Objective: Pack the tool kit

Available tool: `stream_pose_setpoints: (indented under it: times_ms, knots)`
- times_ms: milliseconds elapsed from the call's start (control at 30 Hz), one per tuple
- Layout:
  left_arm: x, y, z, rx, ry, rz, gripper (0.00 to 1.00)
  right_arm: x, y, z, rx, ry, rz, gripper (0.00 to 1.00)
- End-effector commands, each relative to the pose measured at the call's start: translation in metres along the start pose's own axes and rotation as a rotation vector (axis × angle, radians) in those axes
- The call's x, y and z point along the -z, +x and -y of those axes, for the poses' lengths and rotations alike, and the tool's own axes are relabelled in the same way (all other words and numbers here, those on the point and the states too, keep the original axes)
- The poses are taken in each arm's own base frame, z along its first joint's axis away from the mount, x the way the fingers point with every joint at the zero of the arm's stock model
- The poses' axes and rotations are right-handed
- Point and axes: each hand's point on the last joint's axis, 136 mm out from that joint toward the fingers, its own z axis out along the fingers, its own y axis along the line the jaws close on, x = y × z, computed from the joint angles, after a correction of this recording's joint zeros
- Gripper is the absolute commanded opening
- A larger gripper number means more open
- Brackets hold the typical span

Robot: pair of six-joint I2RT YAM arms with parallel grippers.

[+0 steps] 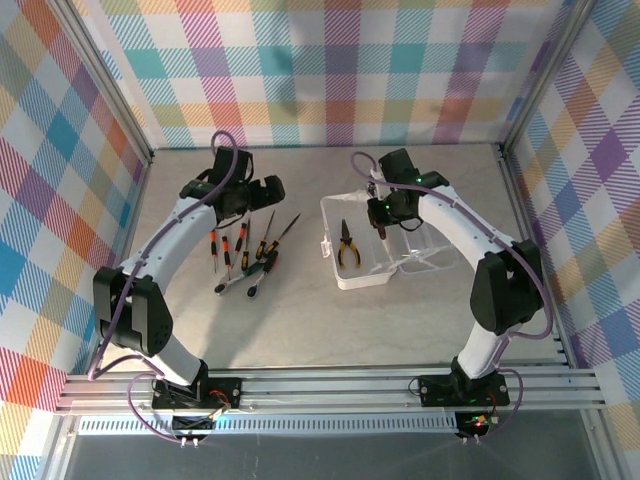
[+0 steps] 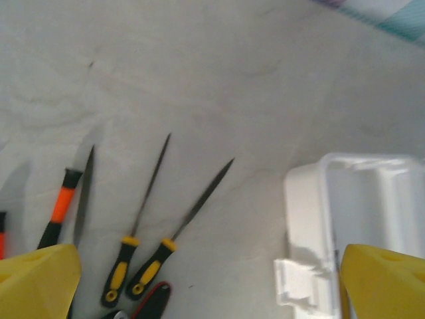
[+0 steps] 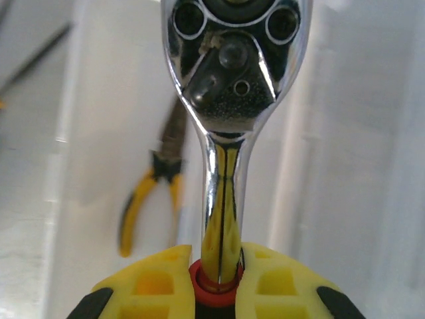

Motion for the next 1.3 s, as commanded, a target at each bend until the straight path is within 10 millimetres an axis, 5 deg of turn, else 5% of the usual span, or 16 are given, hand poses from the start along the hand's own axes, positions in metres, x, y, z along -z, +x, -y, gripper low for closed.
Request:
stream_pose_setpoints:
  times_ms: [0,567,867,1267]
  knots:
    - [-0.006,0.027,-0.02,-0.041,-0.079,-0.07,0.99,-0.007,0.006,0.015,0.013,0.095,-0.025,0.0]
    - [-0.016,0.046,-0.028,-0.048,-0.087,-0.121,1.0,-0.029,0.023,-0.006,-0.002,-0.037,-0.082,0.14]
    - [-0.023,0.055,-0.036,-0.064,-0.114,-0.15,1.0,-0.027,0.027,-0.01,-0.006,-0.065,-0.085,0.37]
    - [-0.067,0.064,-0.061,-0.131,-0.257,-0.221,1.0,-0.005,0.018,-0.016,0.014,-0.088,-0.035,0.55]
